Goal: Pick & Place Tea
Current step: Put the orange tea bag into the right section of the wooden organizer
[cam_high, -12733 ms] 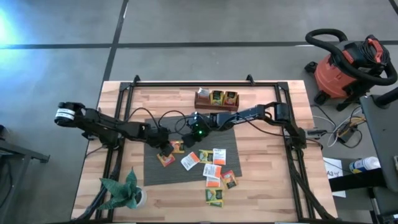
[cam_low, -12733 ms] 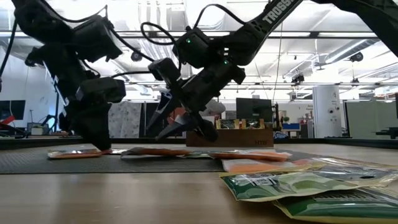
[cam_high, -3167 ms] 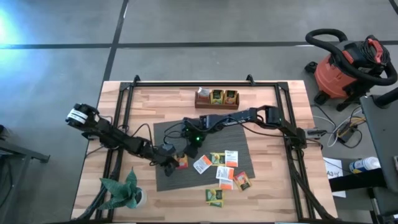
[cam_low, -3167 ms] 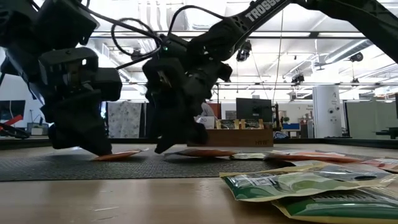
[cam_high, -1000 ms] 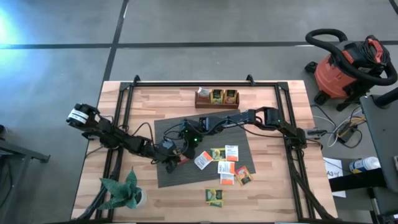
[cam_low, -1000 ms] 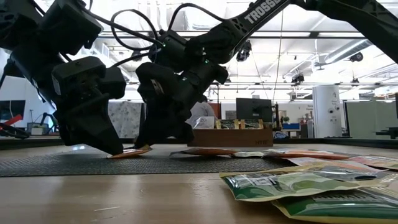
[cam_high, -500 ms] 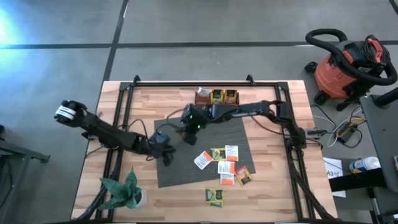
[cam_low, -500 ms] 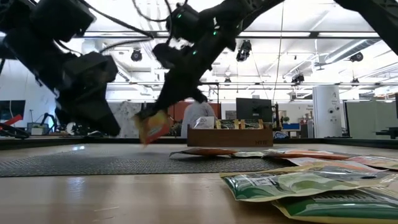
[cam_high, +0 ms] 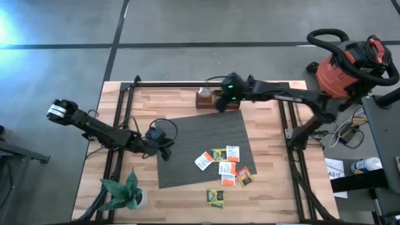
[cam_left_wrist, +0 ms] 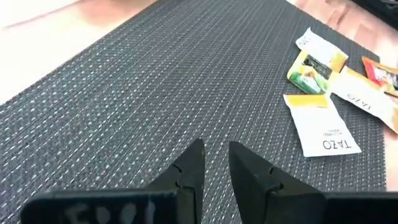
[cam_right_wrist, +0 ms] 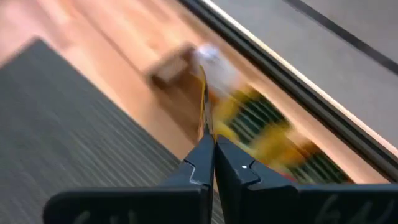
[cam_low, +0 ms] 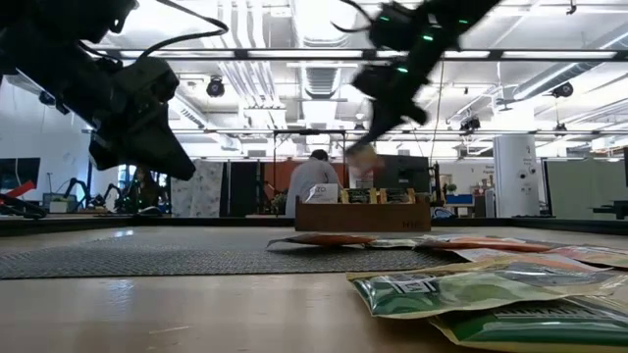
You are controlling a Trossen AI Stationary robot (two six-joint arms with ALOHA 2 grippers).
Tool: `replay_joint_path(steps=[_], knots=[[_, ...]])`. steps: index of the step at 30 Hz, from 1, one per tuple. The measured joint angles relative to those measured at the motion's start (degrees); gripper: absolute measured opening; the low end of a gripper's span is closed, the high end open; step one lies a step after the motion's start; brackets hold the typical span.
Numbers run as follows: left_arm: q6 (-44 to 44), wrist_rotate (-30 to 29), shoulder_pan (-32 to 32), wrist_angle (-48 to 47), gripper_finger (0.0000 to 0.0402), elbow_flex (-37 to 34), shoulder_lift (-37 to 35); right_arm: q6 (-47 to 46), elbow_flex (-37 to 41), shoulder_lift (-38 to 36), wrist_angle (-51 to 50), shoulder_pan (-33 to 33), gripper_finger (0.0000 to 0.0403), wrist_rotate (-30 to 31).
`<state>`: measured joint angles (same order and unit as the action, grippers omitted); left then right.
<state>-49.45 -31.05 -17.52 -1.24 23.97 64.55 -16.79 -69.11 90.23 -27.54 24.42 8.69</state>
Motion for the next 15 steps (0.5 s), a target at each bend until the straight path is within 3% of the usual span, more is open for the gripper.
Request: replay_joint_path(steps=[7, 15], knots=[[1.47, -1.85, 0.25, 0.11, 0.0069, 0.02, 0.13, 1.77, 15.37, -10.8, 5.38, 8.0, 0.0008, -4.81], [2.95, -1.99, 0.68, 0.09, 0.0069, 0.02, 0.13, 2.9, 25.01, -11.64, 20.61, 15.06, 0.0008, -14.09]])
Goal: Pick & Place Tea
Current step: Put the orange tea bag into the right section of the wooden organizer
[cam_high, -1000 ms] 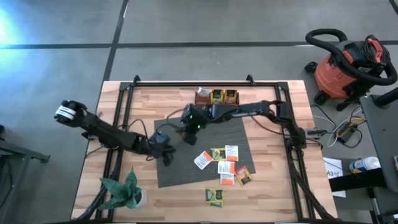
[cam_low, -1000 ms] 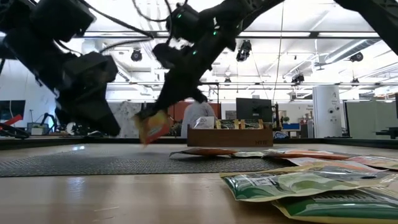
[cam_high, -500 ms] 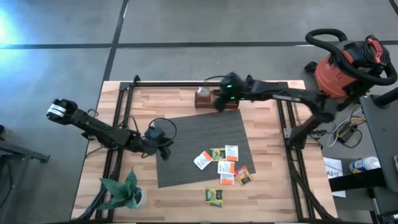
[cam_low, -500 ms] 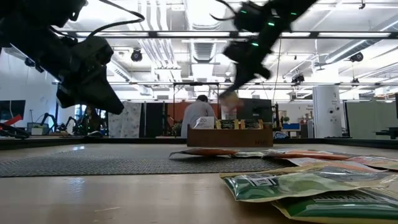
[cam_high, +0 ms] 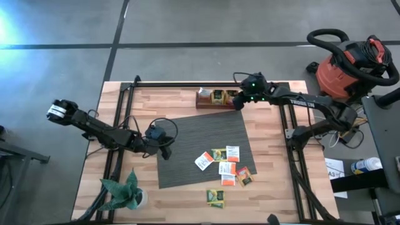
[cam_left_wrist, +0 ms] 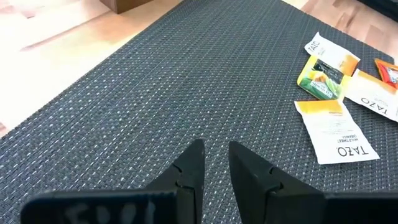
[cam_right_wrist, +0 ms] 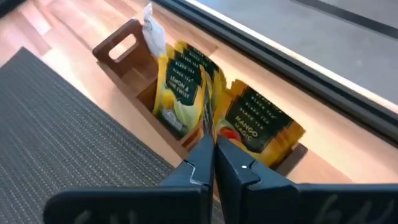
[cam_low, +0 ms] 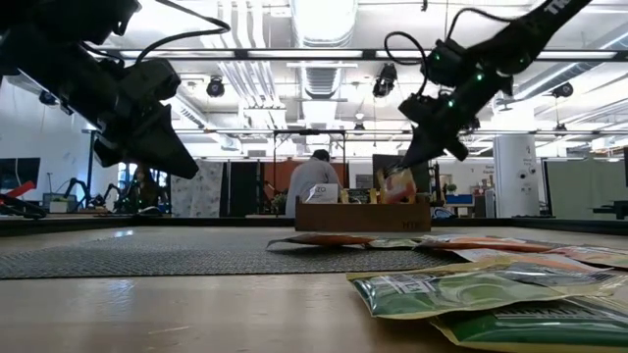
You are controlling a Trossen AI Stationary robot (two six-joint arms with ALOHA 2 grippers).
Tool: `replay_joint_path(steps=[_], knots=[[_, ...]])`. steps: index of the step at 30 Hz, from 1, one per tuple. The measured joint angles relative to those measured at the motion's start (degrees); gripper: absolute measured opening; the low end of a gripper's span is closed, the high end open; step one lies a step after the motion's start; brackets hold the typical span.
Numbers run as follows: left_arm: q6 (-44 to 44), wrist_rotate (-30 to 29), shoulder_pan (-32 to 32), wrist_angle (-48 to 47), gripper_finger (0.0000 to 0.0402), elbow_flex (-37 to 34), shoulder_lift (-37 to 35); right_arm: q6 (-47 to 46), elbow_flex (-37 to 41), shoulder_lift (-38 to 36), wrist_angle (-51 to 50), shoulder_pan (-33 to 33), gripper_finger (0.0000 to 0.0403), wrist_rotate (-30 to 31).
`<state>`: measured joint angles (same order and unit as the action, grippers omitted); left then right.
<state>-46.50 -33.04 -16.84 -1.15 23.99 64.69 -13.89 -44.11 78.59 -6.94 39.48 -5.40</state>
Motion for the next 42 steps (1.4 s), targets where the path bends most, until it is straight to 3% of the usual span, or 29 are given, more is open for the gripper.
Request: replay_joint_path(steps=[9, 22, 34, 42], knots=[[-0.09, 0.11, 0.29, -0.12, 0.0069, 0.04, 0.0, 7.86, 0.19, 5.23, 2.13, 2.16, 0.0008, -2.22], [-0.17, 0.2, 2.22, -2.1, 0.0069, 0.09, -0.02, 16.63, -0.28, 6.97, 2.69, 4.88, 0.0009, 1.04], [-0.04, 1.15, 5.62, -2.55, 0.0069, -0.23, -0.02, 16.53, -0.36, 8.47, 2.21, 4.62, 0.0009, -3.66], [-0.07, 2.51, 5.66, -2.55, 0.0069, -0.33, -0.02, 15.87, -0.36, 7.57, -3.35, 3.98, 0.0009, -3.9]])
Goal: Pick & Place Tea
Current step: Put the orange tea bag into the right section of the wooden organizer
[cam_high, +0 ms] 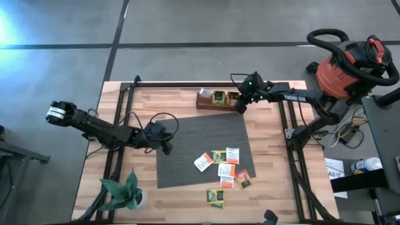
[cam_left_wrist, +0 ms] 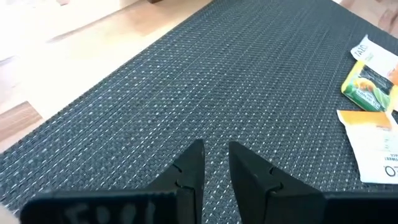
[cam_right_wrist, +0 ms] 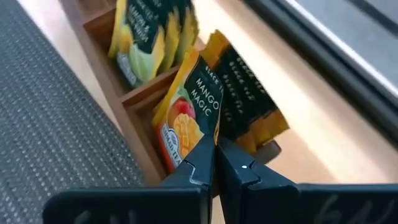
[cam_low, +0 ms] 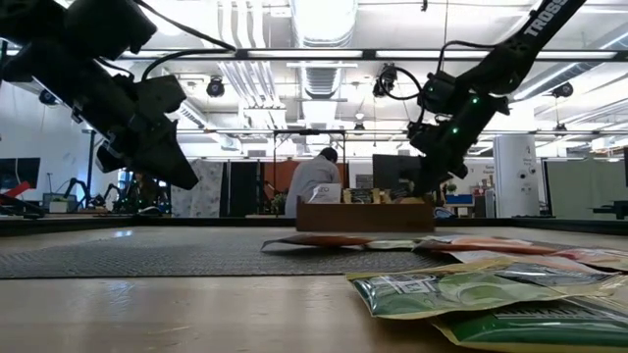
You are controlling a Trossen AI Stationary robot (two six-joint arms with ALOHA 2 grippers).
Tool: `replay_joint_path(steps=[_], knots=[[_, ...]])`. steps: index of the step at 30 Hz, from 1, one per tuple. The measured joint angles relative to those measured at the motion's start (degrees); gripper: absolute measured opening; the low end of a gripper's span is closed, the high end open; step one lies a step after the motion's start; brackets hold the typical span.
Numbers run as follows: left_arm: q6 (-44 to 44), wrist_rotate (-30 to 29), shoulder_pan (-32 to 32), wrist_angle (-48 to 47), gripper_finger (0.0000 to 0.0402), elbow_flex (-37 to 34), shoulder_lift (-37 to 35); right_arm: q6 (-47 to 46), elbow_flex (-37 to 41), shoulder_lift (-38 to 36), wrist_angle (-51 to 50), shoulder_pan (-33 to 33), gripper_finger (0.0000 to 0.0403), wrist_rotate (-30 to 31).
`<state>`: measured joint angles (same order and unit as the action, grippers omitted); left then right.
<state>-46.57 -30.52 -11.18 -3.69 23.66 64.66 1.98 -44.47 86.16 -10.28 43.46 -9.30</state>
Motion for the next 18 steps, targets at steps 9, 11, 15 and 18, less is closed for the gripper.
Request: replay_joint_path(steps=[9, 11, 15, 18], knots=[[-0.04, 0.0, 0.0, 0.02, 0.0069, 0.0, 0.0, -1.78, 0.0, -3.66, -3.45, -3.49, 0.0009, -1.85], [-0.07, 0.02, 0.0, 0.01, 0.0069, -0.02, 0.0, -1.79, -0.02, -4.47, -3.57, -3.9, 0.0009, -1.12], [-0.08, 0.02, 0.0, 0.03, 0.0069, -0.02, 0.0, -1.84, -0.04, -5.31, -5.75, -4.22, 0.0009, 2.2], [-0.09, 0.02, 0.0, 0.06, 0.0069, -0.02, 0.0, -1.82, -0.01, -5.32, -8.23, -4.22, 0.0009, 2.93]])
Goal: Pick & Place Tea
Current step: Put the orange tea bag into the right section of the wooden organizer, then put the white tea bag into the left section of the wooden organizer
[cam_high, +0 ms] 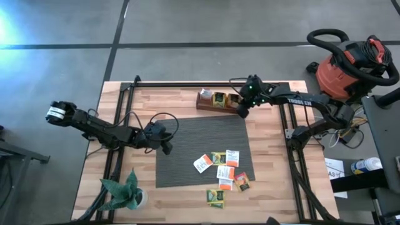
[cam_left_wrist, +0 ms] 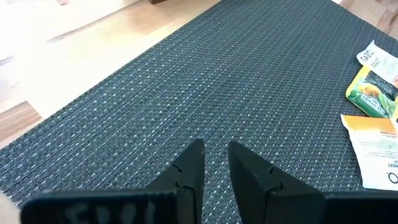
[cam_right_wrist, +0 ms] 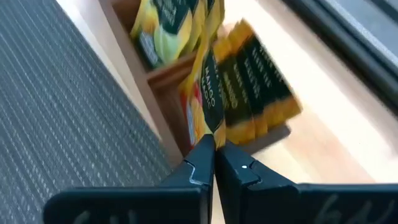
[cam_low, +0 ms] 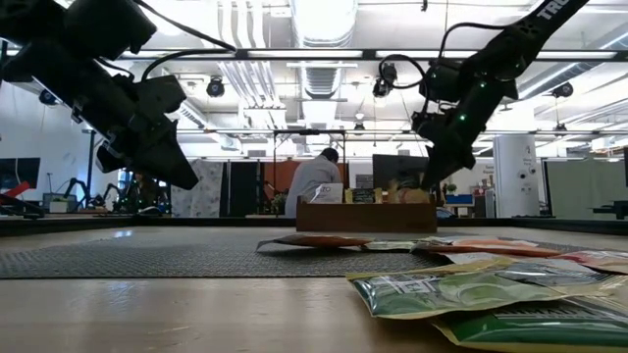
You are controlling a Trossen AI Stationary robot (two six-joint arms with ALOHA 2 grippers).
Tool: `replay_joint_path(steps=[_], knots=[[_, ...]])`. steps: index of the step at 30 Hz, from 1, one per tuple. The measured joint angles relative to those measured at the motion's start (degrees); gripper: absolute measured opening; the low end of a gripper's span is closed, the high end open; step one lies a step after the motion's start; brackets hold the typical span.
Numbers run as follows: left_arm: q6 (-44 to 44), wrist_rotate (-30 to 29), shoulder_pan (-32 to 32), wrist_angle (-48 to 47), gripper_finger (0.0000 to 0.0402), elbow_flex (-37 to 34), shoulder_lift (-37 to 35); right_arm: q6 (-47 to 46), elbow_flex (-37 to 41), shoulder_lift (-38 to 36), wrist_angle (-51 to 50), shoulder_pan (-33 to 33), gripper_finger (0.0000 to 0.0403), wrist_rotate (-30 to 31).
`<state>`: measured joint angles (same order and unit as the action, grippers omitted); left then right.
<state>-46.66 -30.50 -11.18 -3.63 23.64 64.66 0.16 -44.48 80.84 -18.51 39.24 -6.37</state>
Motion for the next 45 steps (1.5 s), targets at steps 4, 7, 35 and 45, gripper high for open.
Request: replay_joint_path(steps=[4, 7, 35, 45], knots=[[-0.02, 0.0, 0.02, 0.04, 0.0069, 0.0, 0.0, -0.47, 0.08, 0.15, -1.08, -0.1, 0.0009, -0.11], [-0.03, 0.02, 0.02, 0.05, 0.0069, 0.0, 0.0, -0.8, 0.08, 0.15, -1.11, -0.76, 0.0009, -0.09], [-0.57, 0.67, 0.02, 0.12, 0.0069, 0.0, -0.02, -4.37, -0.51, -1.41, -2.73, -1.9, 0.0125, 4.68], [0.35, 12.59, 0.09, 3.13, 0.0069, 0.0, 0.33, -6.88, -2.0, -11.8, -8.09, -5.15, 0.0123, 4.26]])
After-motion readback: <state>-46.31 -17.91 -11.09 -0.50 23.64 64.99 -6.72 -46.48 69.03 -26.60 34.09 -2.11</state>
